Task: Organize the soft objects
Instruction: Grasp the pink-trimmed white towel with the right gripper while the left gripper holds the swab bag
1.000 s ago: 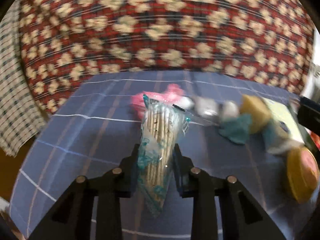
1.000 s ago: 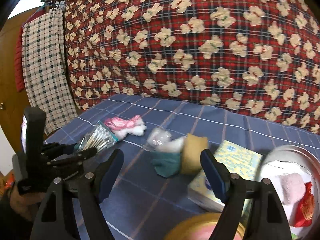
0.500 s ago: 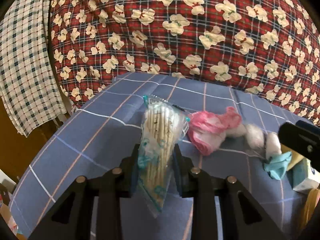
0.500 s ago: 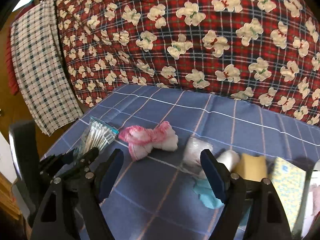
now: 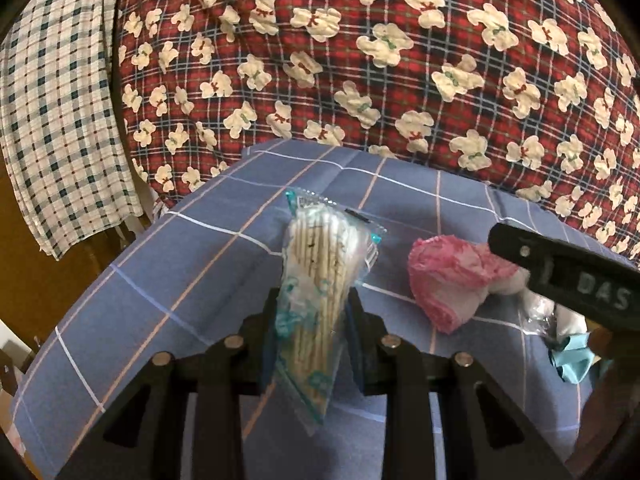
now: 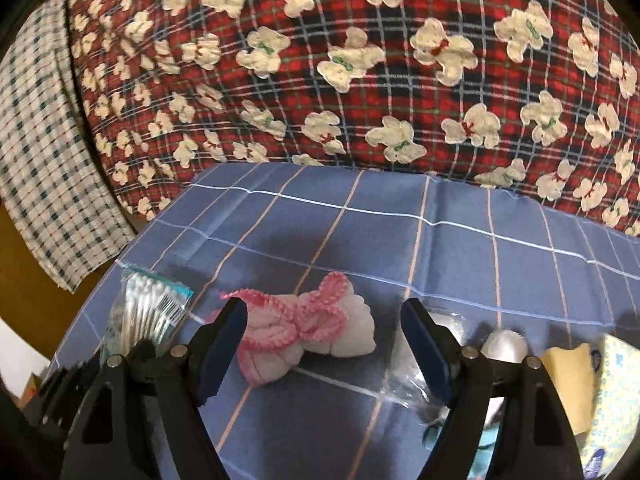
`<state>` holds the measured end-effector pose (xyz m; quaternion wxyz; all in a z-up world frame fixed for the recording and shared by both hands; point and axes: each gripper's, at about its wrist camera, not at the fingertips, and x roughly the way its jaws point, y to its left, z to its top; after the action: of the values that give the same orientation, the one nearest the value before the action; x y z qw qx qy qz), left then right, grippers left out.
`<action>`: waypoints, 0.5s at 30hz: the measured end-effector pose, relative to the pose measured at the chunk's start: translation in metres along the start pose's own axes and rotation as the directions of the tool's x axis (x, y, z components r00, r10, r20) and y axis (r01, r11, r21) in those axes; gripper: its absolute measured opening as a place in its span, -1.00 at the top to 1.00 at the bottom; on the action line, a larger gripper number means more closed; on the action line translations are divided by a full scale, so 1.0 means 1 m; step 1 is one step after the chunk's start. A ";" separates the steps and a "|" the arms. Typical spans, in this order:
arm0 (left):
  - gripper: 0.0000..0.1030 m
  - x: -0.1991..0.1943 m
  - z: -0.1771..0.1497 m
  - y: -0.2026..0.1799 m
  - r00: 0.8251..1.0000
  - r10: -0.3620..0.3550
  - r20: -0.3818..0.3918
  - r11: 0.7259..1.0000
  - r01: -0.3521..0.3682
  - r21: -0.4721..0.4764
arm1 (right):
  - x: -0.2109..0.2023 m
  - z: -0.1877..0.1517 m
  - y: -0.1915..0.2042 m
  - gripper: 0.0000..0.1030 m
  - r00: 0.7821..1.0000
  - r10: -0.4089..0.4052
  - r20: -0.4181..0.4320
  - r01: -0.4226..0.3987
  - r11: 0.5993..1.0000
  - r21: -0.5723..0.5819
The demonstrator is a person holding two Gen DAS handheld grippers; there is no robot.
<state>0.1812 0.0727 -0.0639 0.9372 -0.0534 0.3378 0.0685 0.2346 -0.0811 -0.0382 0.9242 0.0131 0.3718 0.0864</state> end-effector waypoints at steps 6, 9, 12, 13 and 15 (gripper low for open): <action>0.45 -0.003 0.000 0.002 1.000 0.014 0.018 1.000 -0.014 -0.010 | 0.027 0.001 0.010 -0.57 0.999 -0.028 -0.046 0.027 1.000 -0.010; 0.45 -0.005 0.000 0.003 1.000 0.012 0.022 1.000 -0.012 -0.014 | 0.037 -0.005 0.015 -0.57 0.997 -0.056 -0.056 0.054 0.998 -0.039; 0.45 -0.007 0.000 0.004 0.999 0.011 0.034 1.000 -0.011 -0.015 | 0.048 -0.009 0.014 -0.57 0.996 -0.052 -0.075 0.049 0.998 -0.044; 0.45 -0.007 0.000 0.004 0.999 0.012 0.037 1.000 -0.011 -0.015 | 0.049 -0.010 0.012 -0.52 0.996 -0.055 -0.075 0.053 0.998 -0.033; 0.45 -0.007 0.000 0.004 0.999 0.008 0.038 1.000 -0.008 -0.012 | 0.053 -0.012 0.013 -0.30 0.996 -0.041 -0.085 0.038 0.999 -0.039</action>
<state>0.1750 0.0758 -0.0596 0.9429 -0.0565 0.3195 0.0752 0.2622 -0.0596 -0.0820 0.9091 -0.0154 0.4095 0.0755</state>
